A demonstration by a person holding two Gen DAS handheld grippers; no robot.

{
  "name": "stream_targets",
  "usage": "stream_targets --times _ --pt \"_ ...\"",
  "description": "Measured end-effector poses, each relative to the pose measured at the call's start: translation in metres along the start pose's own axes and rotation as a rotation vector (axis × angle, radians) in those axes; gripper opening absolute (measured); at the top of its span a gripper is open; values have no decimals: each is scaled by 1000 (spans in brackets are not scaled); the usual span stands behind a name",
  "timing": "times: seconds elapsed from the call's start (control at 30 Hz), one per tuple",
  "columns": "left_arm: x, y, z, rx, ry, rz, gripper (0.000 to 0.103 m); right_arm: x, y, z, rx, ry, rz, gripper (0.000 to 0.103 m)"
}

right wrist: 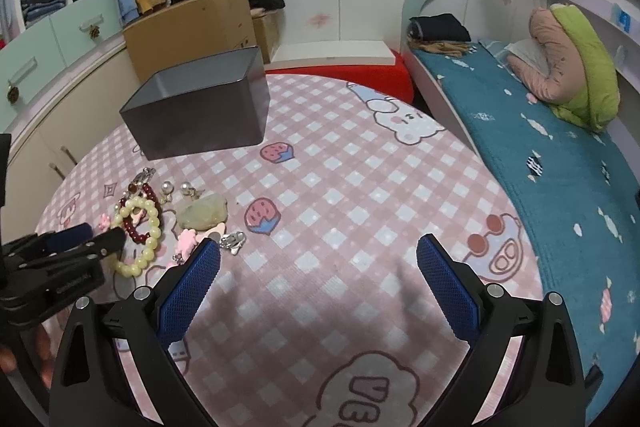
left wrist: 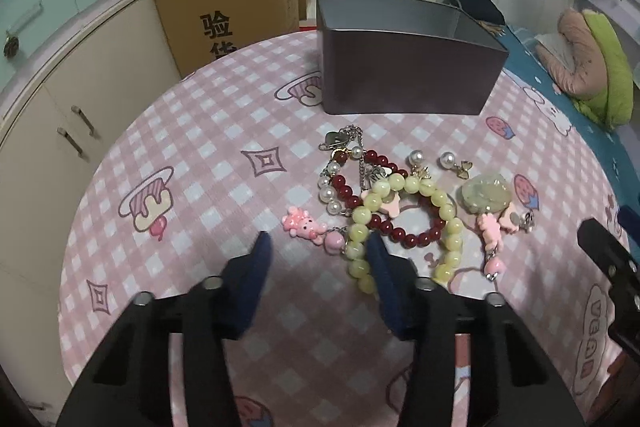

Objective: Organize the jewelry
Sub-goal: 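Lower the left gripper onto the pale yellow bead bracelet and close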

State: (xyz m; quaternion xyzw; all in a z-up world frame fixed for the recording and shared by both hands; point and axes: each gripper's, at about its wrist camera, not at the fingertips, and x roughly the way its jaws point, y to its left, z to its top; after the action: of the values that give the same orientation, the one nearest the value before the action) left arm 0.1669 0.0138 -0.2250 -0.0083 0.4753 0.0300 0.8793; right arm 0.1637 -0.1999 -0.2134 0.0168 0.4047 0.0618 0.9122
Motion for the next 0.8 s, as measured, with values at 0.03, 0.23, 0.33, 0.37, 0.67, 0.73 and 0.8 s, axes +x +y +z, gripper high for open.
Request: stream_targets --times 0.03,0.23,0.33,0.37,0.67,0.73,0.8 --pt "-1 2 -2 7 -1 -5 36 1 1 0 -3 1 4 96" --pt "-12 12 -12 33 4 -75 9 6 12 -1 -25 19 35 96" --pt "-20 16 -19 42 -10 -96 9 7 17 -3 -41 30 44 96" --pt "-26 19 -20 42 -25 -113 7 8 20 -3 -47 34 42 96" --pt "-56 47 -19 21 -105 -170 7 16 30 -1 -73 49 41 96" --pt "-56 52 -18 16 -105 -162 7 21 33 0 -83 62 38 96" --pt "-54 57 -20 17 -93 -167 7 22 39 1 -98 63 44 96"
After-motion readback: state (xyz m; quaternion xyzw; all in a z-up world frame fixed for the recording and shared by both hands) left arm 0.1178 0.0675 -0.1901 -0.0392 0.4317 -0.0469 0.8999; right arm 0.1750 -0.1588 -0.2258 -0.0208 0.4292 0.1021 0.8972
